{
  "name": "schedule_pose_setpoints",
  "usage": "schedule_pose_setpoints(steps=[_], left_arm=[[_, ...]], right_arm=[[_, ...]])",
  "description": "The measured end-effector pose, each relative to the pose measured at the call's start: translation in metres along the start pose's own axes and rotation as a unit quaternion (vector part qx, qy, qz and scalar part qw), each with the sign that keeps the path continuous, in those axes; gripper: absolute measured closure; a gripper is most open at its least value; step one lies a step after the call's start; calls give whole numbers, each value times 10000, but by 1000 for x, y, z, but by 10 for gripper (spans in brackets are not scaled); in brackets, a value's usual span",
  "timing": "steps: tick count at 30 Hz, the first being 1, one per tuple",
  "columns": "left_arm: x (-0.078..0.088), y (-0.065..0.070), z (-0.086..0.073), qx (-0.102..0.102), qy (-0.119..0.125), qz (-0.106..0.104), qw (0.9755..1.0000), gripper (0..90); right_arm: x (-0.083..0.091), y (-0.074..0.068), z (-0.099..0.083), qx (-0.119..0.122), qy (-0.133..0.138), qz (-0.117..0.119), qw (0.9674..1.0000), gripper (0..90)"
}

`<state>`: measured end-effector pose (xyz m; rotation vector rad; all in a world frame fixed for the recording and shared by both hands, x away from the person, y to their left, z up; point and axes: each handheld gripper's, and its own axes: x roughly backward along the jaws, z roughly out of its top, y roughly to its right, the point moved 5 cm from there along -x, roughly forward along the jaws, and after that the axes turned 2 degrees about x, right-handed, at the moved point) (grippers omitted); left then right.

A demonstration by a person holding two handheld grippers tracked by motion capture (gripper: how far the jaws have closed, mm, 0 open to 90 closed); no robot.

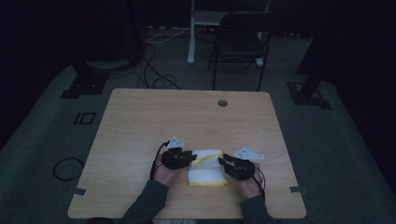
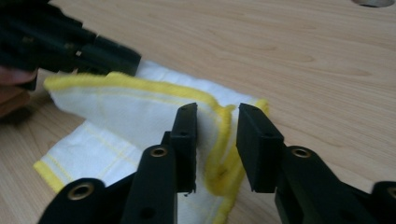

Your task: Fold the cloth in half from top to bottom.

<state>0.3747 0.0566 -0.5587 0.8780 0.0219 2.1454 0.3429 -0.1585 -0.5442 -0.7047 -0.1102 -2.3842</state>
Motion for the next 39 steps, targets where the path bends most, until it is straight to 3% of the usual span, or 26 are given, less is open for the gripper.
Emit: schedule_pose_setpoints(steps=[11, 28, 33, 35, 39], left_arm=[[9, 8, -14, -169, -35, 30, 9998, 652], [27, 15, -31, -303, -65, 54, 9995, 631], [35, 11, -32, -293, -3, 127, 9995, 626], [38, 6, -33, -196, 17, 174, 9997, 625], [44, 2, -30, -135, 100, 210, 9996, 619]], right_arm=[[9, 16, 0, -235, 106, -189, 9995, 646], [7, 29, -8, -343, 11, -346, 9988, 635], [5, 39, -13, -386, -86, -508, 9979, 622], [4, 45, -16, -431, -155, -600, 9971, 618], [2, 45, -17, -411, -228, -548, 9974, 631]])
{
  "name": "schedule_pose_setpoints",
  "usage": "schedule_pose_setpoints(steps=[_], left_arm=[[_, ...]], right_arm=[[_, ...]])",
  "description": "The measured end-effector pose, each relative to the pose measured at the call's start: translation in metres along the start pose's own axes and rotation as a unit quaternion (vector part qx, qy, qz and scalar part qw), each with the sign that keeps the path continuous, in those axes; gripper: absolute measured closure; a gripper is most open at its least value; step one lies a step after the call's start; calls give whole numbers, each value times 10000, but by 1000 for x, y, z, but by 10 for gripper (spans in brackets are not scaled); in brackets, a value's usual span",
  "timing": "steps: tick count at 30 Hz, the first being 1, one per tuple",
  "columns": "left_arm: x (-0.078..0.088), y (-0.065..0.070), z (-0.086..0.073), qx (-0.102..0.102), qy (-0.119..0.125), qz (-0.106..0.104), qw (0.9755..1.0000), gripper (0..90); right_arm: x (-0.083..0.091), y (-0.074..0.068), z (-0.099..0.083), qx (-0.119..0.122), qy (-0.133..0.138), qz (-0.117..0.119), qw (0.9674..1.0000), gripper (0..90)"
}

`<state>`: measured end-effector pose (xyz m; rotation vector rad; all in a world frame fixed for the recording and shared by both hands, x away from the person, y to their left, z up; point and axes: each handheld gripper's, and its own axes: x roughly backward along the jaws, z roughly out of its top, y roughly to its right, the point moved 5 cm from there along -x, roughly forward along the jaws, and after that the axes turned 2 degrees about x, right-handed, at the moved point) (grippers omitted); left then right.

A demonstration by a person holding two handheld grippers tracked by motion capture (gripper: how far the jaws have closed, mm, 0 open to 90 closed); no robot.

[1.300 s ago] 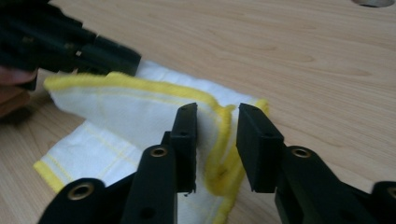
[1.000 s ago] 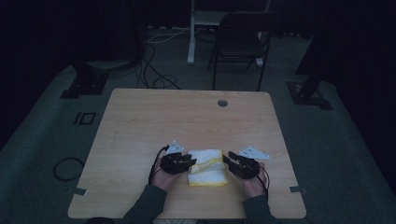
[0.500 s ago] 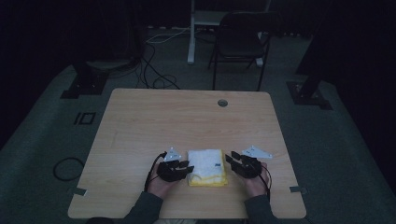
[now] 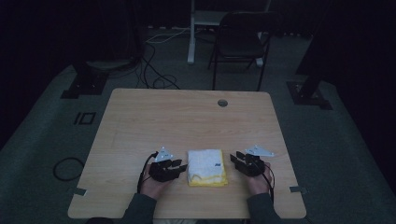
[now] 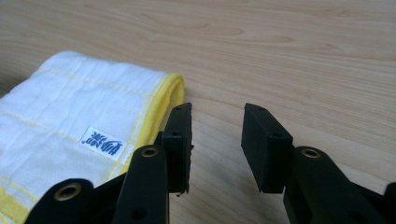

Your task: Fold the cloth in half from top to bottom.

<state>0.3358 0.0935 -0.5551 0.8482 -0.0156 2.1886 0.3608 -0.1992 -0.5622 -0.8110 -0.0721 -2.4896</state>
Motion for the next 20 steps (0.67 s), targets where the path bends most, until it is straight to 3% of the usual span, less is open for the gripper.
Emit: schedule_pose_setpoints(steps=[4, 13, 20], left_arm=[[3, -2, 0, 29, 38, 46, 10000, 614], [4, -5, 0, 28, 22, 94, 9999, 614], [12, -17, 3, 147, 116, 216, 9996, 614]], right_arm=[[-4, -2, -1, 155, -88, -84, 9998, 627], [-4, 6, -2, 73, -138, -160, 9998, 625], [-5, 12, -3, 42, -146, -230, 9996, 626]])
